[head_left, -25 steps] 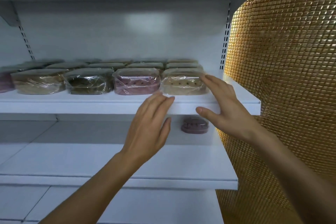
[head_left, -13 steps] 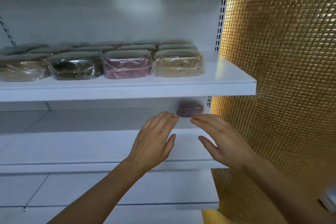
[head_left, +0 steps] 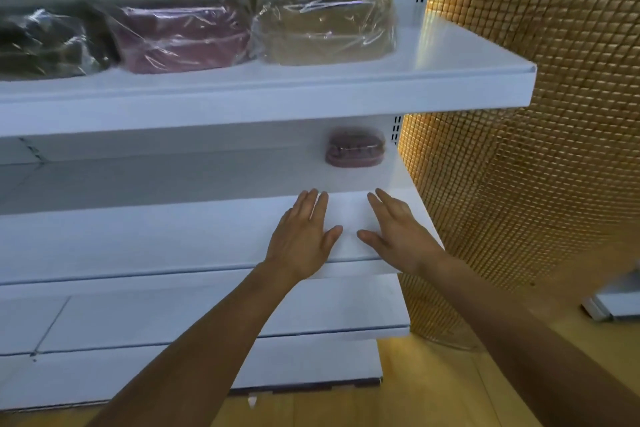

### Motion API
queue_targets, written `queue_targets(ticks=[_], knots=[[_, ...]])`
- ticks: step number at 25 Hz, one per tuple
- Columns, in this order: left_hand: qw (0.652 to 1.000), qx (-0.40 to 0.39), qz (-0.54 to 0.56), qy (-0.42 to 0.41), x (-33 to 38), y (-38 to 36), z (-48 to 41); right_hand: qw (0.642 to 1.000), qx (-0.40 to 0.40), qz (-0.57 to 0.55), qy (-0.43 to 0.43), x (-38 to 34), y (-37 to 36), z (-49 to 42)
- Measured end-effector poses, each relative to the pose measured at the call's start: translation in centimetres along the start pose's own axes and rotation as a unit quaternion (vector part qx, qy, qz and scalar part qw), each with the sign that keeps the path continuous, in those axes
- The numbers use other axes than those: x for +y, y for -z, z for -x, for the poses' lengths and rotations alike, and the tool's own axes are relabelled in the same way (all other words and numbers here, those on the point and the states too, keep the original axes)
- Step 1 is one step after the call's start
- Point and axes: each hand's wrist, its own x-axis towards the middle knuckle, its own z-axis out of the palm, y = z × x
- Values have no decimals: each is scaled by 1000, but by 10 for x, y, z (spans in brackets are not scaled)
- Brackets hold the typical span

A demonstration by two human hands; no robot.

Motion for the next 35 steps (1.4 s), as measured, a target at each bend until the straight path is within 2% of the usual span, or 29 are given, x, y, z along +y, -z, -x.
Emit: queue_targets(ticks=[3, 8, 15, 21, 26, 31, 35], knots=[[999, 2, 46, 13, -5, -17, -22, 999, 5, -38, -29, 8, -17, -19], [993, 68, 85, 35, -12, -44, -57, 993, 52, -81, -63, 24, -19, -60], [990, 93, 99, 36, -23, -54, -120, 990, 106, -55, -74, 39, -23, -114], [993, 87, 64, 42, -29, -51, -149, 981, 129, -71, -130, 52, -22, -147], [996, 74, 53, 13, -38, -56, -170, 981, 157, -63, -97, 54, -27, -150], [979, 124, 163, -17, -37, -51, -158, 963, 236, -104, -72, 52, -30, -143], [977, 98, 187, 5, -33, -50, -138, 962, 176, -198, -57, 48, -24, -135]])
